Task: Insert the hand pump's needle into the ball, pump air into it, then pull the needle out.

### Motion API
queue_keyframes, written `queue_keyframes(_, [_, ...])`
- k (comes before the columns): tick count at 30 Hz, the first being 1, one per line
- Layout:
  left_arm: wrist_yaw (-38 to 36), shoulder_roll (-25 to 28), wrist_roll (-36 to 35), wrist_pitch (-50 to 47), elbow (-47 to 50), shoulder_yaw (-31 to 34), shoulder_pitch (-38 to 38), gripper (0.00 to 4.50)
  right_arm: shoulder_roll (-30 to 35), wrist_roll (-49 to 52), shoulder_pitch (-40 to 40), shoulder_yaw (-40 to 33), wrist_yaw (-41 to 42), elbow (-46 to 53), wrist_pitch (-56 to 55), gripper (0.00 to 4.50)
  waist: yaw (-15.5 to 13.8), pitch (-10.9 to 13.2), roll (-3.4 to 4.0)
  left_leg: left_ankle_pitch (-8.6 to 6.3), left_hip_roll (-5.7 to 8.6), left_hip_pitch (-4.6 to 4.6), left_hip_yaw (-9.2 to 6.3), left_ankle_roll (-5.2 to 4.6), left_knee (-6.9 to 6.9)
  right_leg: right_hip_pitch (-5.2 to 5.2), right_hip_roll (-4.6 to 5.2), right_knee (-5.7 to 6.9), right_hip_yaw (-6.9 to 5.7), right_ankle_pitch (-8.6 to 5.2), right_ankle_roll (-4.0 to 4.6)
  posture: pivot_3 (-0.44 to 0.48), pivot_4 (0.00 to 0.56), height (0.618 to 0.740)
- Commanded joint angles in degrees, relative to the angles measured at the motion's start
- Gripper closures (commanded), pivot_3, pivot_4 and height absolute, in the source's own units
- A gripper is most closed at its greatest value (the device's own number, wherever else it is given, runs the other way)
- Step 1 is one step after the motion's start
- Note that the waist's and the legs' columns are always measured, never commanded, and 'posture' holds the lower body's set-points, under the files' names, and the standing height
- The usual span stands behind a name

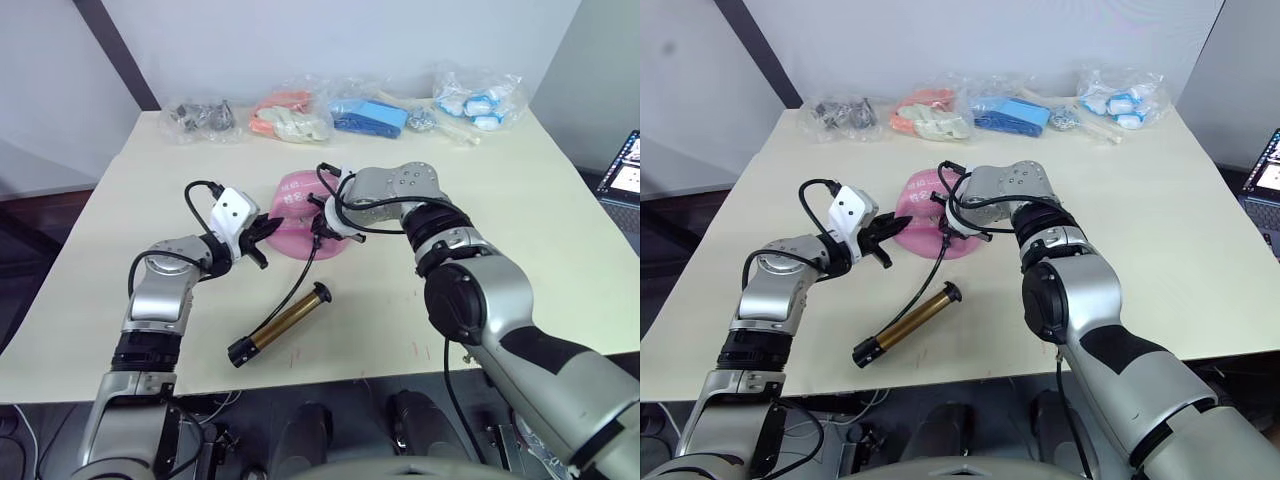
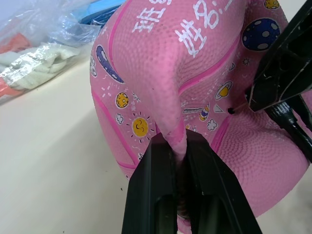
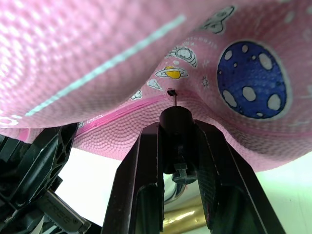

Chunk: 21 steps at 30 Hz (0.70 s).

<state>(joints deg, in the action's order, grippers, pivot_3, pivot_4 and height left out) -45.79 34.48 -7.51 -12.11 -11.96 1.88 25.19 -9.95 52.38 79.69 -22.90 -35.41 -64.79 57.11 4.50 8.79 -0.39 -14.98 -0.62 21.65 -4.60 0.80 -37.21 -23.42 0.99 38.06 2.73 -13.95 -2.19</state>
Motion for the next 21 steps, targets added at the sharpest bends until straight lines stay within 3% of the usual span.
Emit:
queue_keyframes(1, [-3.82,-1.29,0.2,-0.74,0.1,-4.63,-0.8,4.5,-2.92,-4.59,0.03,-0.28,3.96,-1.72,-8.1,4.12,0.19,-0.05,0.0,0.0,0.0,-0.02,0.0,0.0,0.0,0.01,0.0,0.0,0.0,0.0,0.0,0.0,0.15,0.74])
queue_keyframes(21, [-3.99,-1.65,0.64,-2.19,-3.84,-4.63,1.82,4.5,-3.22,-9.68,0.8,-0.36,13.75,6.21,4.78,4.12,0.33,-0.02,0.08,0.0,0.01,0.02,-0.13,0.0,0.03,0.09,0.02,-0.11,-0.11,0.0,0.01,0.0,0.15,0.74])
